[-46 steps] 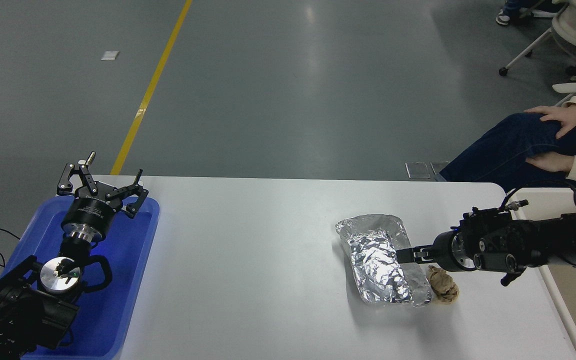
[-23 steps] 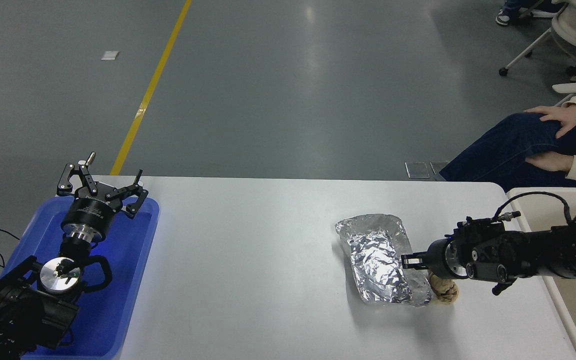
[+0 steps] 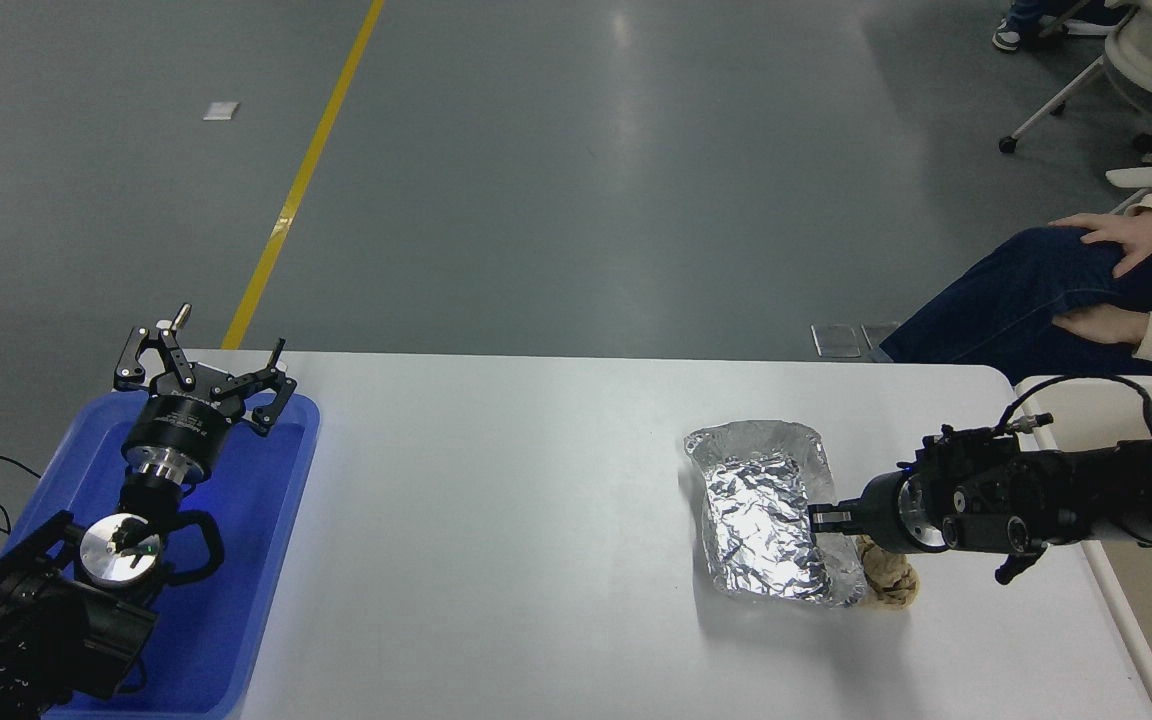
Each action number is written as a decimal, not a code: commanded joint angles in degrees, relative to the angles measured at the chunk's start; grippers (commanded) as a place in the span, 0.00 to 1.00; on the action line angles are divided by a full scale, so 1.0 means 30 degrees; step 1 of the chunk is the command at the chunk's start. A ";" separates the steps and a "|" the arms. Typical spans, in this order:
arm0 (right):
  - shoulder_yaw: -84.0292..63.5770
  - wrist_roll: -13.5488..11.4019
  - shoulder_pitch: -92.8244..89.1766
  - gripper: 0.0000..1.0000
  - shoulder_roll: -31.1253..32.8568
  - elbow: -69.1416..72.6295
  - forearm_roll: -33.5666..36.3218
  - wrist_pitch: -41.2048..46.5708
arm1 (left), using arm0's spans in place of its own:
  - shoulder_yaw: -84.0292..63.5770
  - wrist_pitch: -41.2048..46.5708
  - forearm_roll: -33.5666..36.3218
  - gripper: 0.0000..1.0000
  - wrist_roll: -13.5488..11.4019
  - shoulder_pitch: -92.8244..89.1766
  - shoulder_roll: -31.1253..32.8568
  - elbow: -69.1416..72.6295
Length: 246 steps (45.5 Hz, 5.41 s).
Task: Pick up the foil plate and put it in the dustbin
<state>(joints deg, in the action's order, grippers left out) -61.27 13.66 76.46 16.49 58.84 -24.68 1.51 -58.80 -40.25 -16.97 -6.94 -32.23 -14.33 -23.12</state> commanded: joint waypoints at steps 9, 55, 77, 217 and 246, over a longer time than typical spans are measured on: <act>-0.2225 0.0047 0.7323 0.00 0.2327 0.7482 -0.0034 0.3359 | 0.0000 0.0000 0.0002 1.00 0.0000 -0.0009 0.0000 0.0000; -0.3746 0.0047 2.1592 0.00 0.5022 0.9653 0.0434 1.4495 | 0.0000 0.0000 0.0002 1.00 0.0000 -0.0008 0.0000 0.0000; -0.4949 -0.0100 2.3147 0.00 0.7483 0.9155 0.0201 1.4495 | 0.0000 0.0000 0.0002 1.00 0.0000 -0.0008 0.0000 0.0000; 0.9904 -0.1213 -1.4646 0.81 0.6898 -1.7828 0.4038 -0.4603 | 0.0000 0.0029 -0.0027 1.00 0.0000 -0.0009 0.0000 0.0000; 0.9349 -0.1184 -1.0577 0.96 1.1230 -0.8371 0.3337 -0.5368 | 0.0000 0.0000 -0.0027 1.00 -0.0029 -0.0009 0.0000 0.0000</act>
<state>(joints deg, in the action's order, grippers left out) -31.82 10.03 36.90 41.45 16.72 -13.26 -14.18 -58.80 -40.22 -17.07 -6.98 -32.23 -14.33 -23.11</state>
